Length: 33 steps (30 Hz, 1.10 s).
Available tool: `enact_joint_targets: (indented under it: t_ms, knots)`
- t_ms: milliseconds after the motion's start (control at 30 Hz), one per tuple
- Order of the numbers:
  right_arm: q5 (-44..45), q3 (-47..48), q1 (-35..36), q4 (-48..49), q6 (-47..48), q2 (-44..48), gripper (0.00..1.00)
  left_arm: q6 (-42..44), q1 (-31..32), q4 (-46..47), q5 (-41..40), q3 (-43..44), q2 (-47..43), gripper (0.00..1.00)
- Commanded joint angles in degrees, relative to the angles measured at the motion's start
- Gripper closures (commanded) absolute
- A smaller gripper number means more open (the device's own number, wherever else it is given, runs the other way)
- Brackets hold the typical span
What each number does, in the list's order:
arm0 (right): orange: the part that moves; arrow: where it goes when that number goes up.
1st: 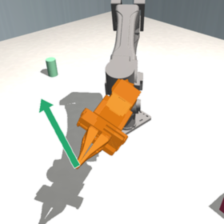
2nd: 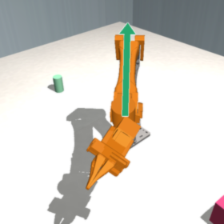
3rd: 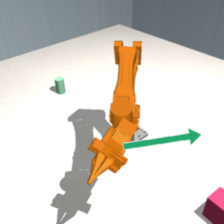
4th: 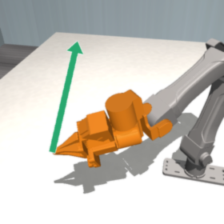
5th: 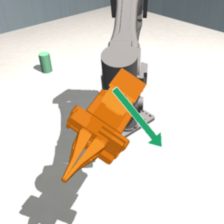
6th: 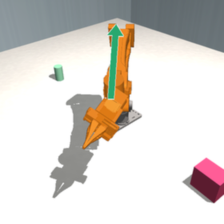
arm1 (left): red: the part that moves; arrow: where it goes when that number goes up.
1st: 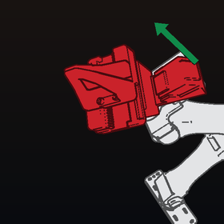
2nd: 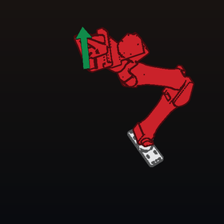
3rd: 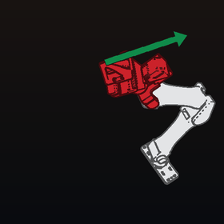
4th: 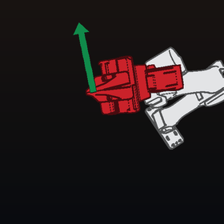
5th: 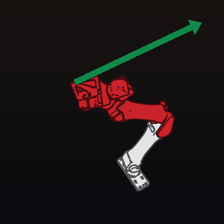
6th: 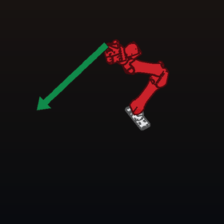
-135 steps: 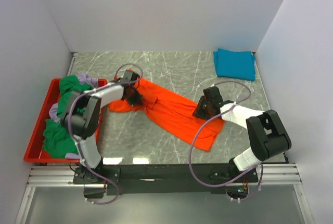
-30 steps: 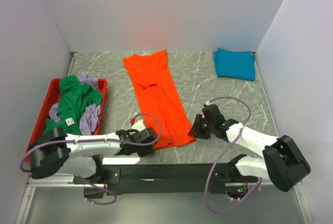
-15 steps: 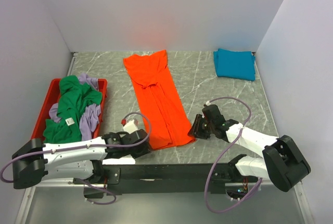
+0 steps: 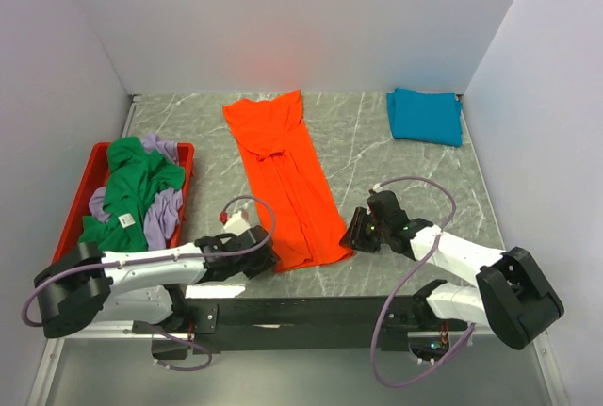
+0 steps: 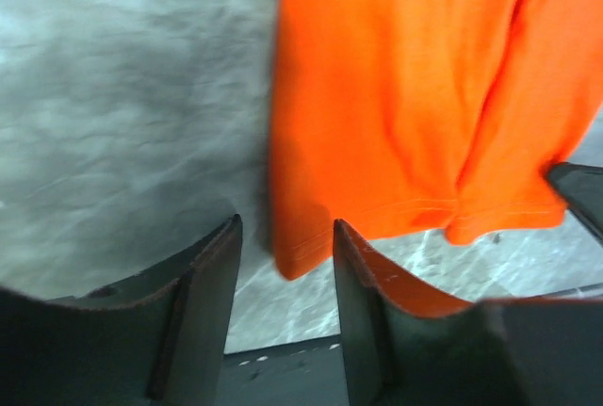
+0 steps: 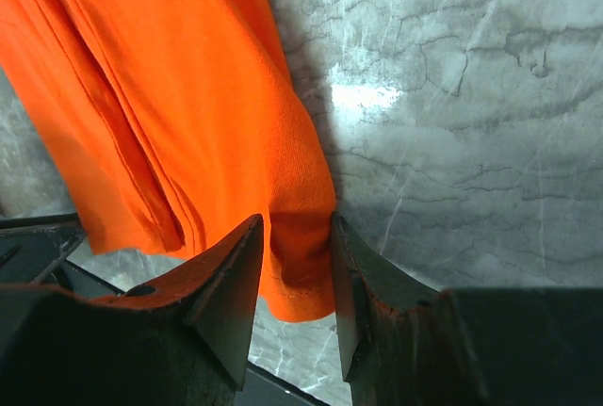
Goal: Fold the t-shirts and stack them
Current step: Fold the tshirt
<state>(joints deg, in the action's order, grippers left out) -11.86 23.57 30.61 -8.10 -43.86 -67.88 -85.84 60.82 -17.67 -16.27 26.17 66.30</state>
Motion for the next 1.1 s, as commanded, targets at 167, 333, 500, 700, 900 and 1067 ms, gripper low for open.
enact_joint_targets:
  t_ms: [167, 333, 500, 700, 900, 1067]
  knots:
    - [1.1, -2.1, 0.5, -2.5, 0.6, 1.2, 0.57, 0.6, 1.1, 1.8, 3.1, -1.0, 4.6, 0.68]
    - [0.2, -3.4, 0.5, -3.2, 1.2, 1.8, 0.57, 0.9, 3.3, -5.6, 5.0, 0.1, 4.3, 0.99]
    - [-1.2, -6.0, 2.3, -3.4, 0.3, 3.4, 0.55, 1.1, 4.8, -13.1, 8.1, -1.5, -1.2, 0.99]
    - [-0.3, -8.5, 11.2, -3.9, -4.7, 4.3, 0.53, 2.8, 5.0, -18.8, 11.3, -2.6, -7.4, 0.99]
    - [-0.9, -11.7, 13.9, -5.0, -7.4, 8.4, 0.53, 4.9, 5.0, -19.9, 12.3, -2.4, -7.2, 0.99]
    - [-2.4, -12.9, 14.6, -8.1, -7.6, 12.6, 0.53, 5.8, 5.0, -20.6, 12.2, -2.4, -7.5, 0.99]
